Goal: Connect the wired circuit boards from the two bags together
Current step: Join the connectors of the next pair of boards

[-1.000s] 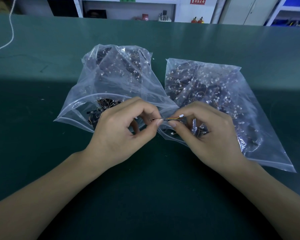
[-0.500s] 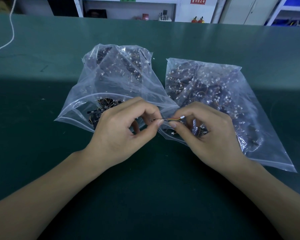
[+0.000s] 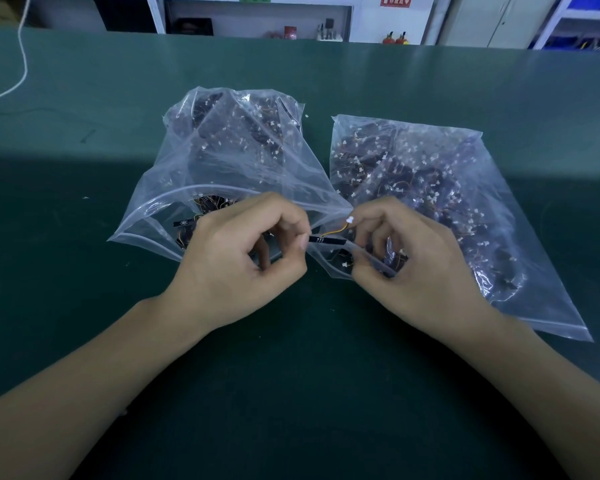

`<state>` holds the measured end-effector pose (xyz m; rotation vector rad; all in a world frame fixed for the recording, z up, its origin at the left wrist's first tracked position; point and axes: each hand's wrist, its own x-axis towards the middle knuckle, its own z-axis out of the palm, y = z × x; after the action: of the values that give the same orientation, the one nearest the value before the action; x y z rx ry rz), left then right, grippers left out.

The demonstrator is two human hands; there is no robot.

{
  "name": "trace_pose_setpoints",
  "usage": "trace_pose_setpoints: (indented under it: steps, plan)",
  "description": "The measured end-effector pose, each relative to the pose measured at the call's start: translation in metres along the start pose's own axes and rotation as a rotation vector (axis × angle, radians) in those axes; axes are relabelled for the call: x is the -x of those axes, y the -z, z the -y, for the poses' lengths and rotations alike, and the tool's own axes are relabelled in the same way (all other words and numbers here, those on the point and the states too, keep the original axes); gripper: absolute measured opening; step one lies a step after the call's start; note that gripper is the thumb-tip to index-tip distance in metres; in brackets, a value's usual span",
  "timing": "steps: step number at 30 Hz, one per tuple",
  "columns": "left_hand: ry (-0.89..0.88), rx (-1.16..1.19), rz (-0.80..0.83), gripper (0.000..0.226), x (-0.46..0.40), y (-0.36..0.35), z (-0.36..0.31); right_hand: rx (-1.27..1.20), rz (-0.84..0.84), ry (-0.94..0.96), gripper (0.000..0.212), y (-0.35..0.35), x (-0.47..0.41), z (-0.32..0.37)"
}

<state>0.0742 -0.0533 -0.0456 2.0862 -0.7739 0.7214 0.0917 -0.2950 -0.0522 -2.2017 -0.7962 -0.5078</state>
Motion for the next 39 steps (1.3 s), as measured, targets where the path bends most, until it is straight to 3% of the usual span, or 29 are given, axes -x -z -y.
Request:
trace_pose_setpoints:
  steps: [9, 17, 23, 26, 28, 32, 34, 39]
  plan:
    - [-0.1, -0.279, 0.116, 0.007, 0.0, 0.001, 0.005, -0.053, -0.126, 0.078, 0.037, -0.002, 0.0, -0.002]
    - [-0.28, -0.618, 0.087, 0.021, -0.004, -0.008, -0.005, -0.046, -0.166, 0.144, 0.028, -0.003, -0.001, -0.001]
    - [-0.198, -0.693, 0.256, 0.01, -0.009, -0.016, -0.014, -0.032, -0.137, 0.129, 0.031, -0.004, 0.0, 0.002]
    - [-0.204, -0.687, 0.291, 0.021, -0.005, -0.017, -0.012, -0.024, -0.116, 0.131, 0.03, -0.004, -0.001, 0.002]
    - [-0.207, -0.665, 0.279, 0.029, -0.004, -0.014, -0.01, -0.02, -0.109, 0.126, 0.028, -0.004, -0.001, 0.002]
    - [-0.141, -0.446, 0.171, 0.017, -0.002, -0.008, -0.009, -0.032, -0.099, 0.091, 0.032, -0.004, 0.0, 0.003]
    - [-0.047, -0.379, 0.111, 0.028, -0.002, -0.002, -0.006, -0.037, -0.099, 0.077, 0.034, -0.004, 0.001, 0.003]
    - [0.156, -0.62, 0.094, 0.033, -0.005, 0.01, 0.012, -0.053, -0.093, 0.07, 0.034, -0.004, 0.001, 0.002]
